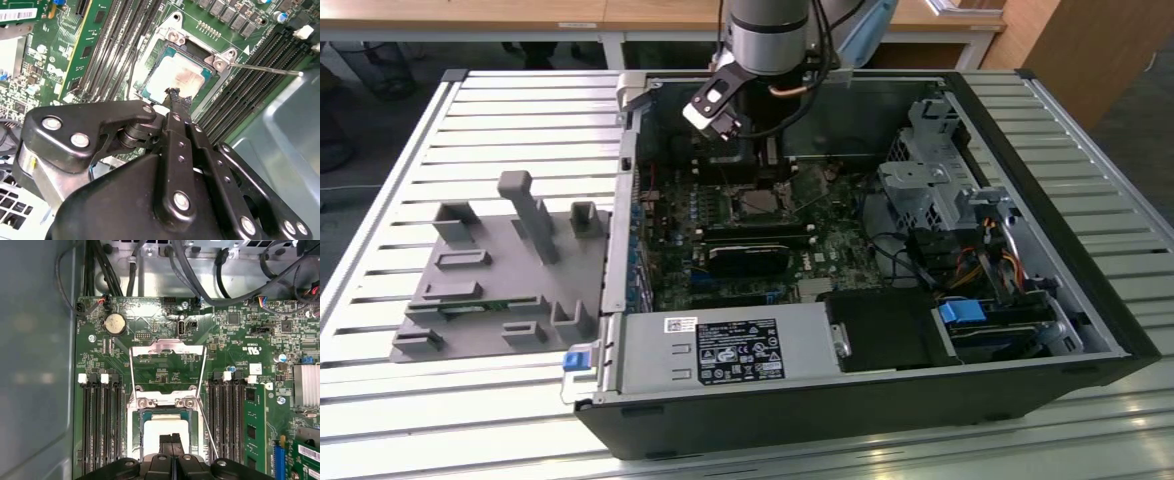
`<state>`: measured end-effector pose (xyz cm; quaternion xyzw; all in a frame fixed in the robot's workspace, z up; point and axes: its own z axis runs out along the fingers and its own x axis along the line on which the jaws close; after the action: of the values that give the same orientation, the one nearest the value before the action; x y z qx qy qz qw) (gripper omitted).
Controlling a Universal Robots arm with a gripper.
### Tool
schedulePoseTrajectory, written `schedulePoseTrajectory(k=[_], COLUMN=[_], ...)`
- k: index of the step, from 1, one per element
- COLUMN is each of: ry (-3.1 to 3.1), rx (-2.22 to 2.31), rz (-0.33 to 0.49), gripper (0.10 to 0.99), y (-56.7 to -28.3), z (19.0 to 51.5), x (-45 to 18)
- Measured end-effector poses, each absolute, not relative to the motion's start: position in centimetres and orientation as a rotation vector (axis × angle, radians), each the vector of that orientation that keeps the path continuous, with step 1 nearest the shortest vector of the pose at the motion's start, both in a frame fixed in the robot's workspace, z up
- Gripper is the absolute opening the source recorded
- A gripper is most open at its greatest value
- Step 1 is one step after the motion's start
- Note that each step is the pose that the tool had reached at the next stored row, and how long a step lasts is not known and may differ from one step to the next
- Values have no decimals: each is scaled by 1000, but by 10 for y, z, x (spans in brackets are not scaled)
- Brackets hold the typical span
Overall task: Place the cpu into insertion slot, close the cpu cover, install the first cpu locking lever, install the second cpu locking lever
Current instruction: 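Close the cpu cover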
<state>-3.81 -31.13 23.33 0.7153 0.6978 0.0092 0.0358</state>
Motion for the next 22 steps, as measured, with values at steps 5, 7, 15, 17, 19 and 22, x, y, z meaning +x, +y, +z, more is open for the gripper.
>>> schedulePoseTrajectory(k=[5,7,15,17,19,22], ry=[2144,2144,2144,2144,2144,2144], rx=[2197,2197,2197,2198,2198,2198], rz=[28,28,28,28,27,27], gripper=[106,106,106,106,106,106], y=[-311,-311,-311,-311,-311,-311], z=[240,242,260,265,270,279], x=[-38,-38,-38,-38,-38,-38])
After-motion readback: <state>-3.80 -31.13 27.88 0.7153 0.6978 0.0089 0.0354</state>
